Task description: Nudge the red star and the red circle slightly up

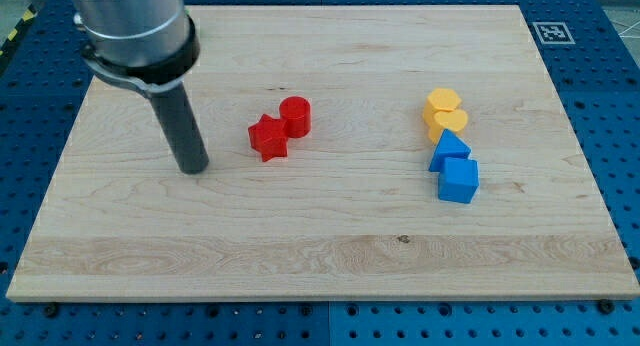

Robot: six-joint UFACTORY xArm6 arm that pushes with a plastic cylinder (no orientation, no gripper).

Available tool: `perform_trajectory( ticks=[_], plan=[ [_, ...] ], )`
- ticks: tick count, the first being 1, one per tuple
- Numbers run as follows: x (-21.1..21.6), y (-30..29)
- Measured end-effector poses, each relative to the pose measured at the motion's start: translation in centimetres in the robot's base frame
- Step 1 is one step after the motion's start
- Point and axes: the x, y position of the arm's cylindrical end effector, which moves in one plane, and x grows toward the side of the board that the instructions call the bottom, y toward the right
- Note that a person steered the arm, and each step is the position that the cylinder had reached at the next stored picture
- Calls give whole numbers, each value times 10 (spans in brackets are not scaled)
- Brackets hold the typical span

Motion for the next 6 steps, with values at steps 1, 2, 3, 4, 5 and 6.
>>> perform_trajectory(
  ticks=[1,2,3,4,5,6],
  plan=[
    [3,21],
    [5,29],
    [4,50],
    [-7,68],
    [-7,69],
    [-19,76]
  ],
)
